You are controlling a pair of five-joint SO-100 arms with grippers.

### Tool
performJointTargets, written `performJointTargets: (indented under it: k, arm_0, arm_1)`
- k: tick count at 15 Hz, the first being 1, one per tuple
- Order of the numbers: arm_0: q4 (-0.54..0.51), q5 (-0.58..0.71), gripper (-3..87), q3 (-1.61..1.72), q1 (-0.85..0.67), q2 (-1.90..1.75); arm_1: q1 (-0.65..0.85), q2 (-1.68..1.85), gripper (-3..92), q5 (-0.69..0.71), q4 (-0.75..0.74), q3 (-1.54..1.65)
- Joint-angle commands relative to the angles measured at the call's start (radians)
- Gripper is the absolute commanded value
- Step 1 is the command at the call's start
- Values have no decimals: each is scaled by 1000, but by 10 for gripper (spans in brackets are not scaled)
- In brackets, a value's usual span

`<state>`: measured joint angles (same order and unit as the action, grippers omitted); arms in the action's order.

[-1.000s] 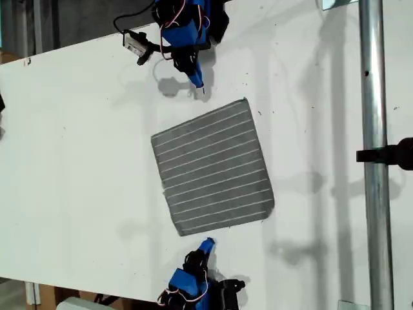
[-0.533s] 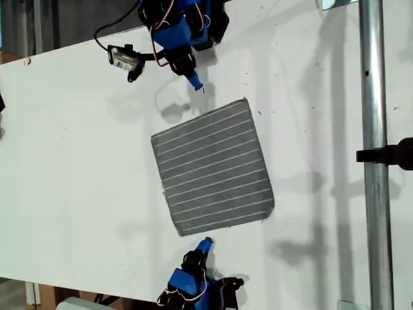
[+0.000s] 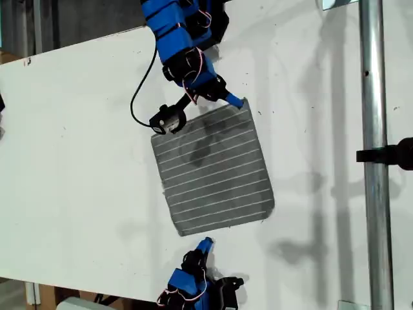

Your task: Grasp corners of a towel and fold twice.

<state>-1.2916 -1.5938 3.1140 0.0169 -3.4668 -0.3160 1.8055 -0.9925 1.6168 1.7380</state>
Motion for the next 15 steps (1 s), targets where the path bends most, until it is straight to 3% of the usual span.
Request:
performJointTargets:
  k: [1,6,10,12,13,15]
  arm_0:
    - [0,-14,-29,3,9,-3]
    - [17,-8,-29,-31,11,-3]
    - [51,-52,-23,-275,52,176]
    - [91,-12,-6,-614,89,709]
    - [91,29,-2,-795,115,933]
    - [109,114,60,-1062,170,1270]
  arm_1:
    - [-3,-15,407,9,-124,52]
    - [41,-173,289,0,-578,353]
    - [64,-327,233,37,-574,265]
    - [64,-365,107,71,-563,225]
    - [60,-367,-2,67,-563,224]
    - [46,-364,-2,71,-569,222]
